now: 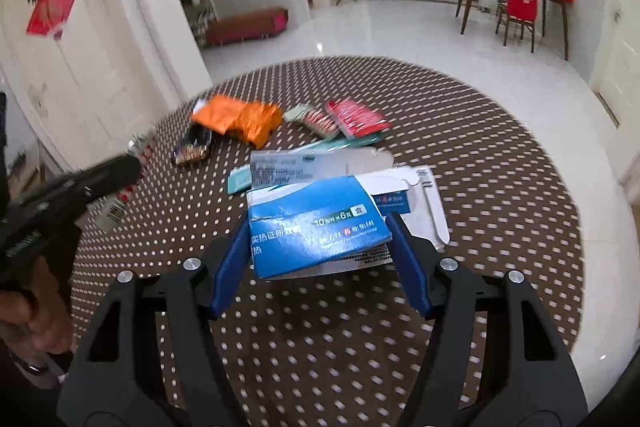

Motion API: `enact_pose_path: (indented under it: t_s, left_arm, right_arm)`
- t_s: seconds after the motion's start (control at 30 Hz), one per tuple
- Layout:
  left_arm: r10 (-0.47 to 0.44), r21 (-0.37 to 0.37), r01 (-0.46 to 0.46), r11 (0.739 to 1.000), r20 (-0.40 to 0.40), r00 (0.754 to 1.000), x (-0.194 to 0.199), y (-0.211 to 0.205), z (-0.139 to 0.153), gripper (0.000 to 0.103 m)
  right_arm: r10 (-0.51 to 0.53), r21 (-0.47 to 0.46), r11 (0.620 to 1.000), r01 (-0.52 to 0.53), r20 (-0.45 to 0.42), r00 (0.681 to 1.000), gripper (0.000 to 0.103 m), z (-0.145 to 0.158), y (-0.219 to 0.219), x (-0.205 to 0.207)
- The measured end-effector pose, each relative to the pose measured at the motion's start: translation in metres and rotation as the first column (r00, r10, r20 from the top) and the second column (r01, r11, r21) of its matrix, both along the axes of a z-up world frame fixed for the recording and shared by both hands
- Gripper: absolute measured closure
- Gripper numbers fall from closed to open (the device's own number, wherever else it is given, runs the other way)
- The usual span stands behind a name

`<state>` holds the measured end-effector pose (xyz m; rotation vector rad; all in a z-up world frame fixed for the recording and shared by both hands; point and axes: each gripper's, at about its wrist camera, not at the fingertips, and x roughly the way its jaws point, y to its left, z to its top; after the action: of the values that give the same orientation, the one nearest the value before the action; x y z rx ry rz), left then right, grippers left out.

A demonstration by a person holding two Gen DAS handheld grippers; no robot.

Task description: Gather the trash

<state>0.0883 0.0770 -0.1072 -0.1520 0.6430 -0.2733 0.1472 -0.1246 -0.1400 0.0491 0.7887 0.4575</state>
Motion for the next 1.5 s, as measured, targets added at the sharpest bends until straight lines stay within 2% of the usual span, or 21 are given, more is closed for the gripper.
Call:
enact_pose_path:
  t_s: [0.37, 0.43, 0.47, 0.57, 0.67, 0.83, 0.9, 0.93, 1.03, 1.1, 1.13, 1.17, 1.3, 1.5]
  left_arm:
    - [-0.100, 0.018, 0.100, 0.995, 0.008, 0.995, 0.004, -0.063, 0.004, 0.095]
    - [-0.117, 0.022, 0.117, 0.993, 0.006, 0.993, 0.004, -0.073, 0.003, 0.095]
    - [-0.122, 0.024, 0.122, 0.992, 0.006, 0.993, 0.004, -0.077, 0.003, 0.095]
    - [-0.146, 0.029, 0.146, 0.989, 0.008, 0.989, 0.005, -0.092, 0.004, 0.095]
    - [-0.169, 0.033, 0.168, 0.985, 0.005, 0.986, 0.007, -0.106, 0.003, 0.095]
    - [-0.176, 0.038, 0.176, 0.984, 0.003, 0.984, 0.009, -0.118, -0.002, 0.095]
    - [-0.173, 0.039, 0.173, 0.984, 0.002, 0.985, 0.009, -0.118, -0.005, 0.095]
    - [-0.171, 0.041, 0.171, 0.984, 0.001, 0.985, 0.010, -0.116, -0.006, 0.095]
    - [-0.161, 0.041, 0.162, 0.986, -0.018, 0.987, 0.011, -0.112, -0.011, 0.095]
    - [-0.153, 0.040, 0.154, 0.987, -0.026, 0.988, 0.012, -0.107, -0.014, 0.095]
    - [-0.144, 0.041, 0.145, 0.989, -0.028, 0.989, 0.013, -0.104, -0.015, 0.095]
    - [-0.139, 0.038, 0.140, 0.989, -0.029, 0.990, 0.013, -0.101, -0.016, 0.095]
    - [-0.111, 0.030, 0.111, 0.993, -0.024, 0.994, 0.013, -0.089, -0.014, 0.095]
    - [-0.075, 0.008, 0.075, 0.997, 0.000, 0.997, 0.010, -0.072, -0.006, 0.095]
  right_arm:
    - [-0.078, 0.093, 0.993, 0.075, 0.023, 0.997, 0.042, 0.015, -0.075, -0.022]
    - [-0.095, 0.103, 0.990, 0.092, 0.030, 0.995, 0.052, 0.016, -0.086, -0.027]
    - [-0.108, 0.109, 0.989, 0.104, 0.033, 0.994, 0.069, 0.017, -0.093, -0.029]
    - [-0.130, 0.164, 0.979, 0.123, 0.034, 0.991, 0.070, 0.020, -0.115, -0.036]
    - [-0.128, 0.145, 0.982, 0.124, 0.015, 0.992, 0.070, 0.016, -0.127, -0.038]
    - [-0.099, 0.117, 0.988, 0.098, -0.004, 0.995, 0.069, 0.004, -0.128, -0.038]
    - [-0.087, 0.110, 0.990, 0.087, -0.009, 0.996, 0.063, -0.001, -0.123, -0.030]
    - [-0.078, 0.091, 0.993, 0.078, 0.000, 0.997, 0.060, -0.002, -0.118, -0.025]
    - [-0.033, 0.016, 0.999, 0.033, 0.016, 0.999, 0.059, -0.005, -0.096, -0.012]
    - [0.008, 0.003, 1.000, -0.008, 0.028, 1.000, 0.069, -0.006, -0.083, -0.006]
    - [0.020, 0.005, 1.000, -0.020, 0.028, 0.999, 0.069, -0.005, -0.080, -0.005]
    - [0.031, -0.004, 1.000, -0.031, 0.041, 0.999, 0.074, -0.003, -0.076, -0.005]
    - [0.067, -0.050, 0.997, -0.064, 0.065, 0.996, 0.084, -0.003, -0.059, -0.007]
    - [0.051, -0.018, 0.999, -0.049, 0.074, 0.996, 0.091, -0.006, -0.061, -0.012]
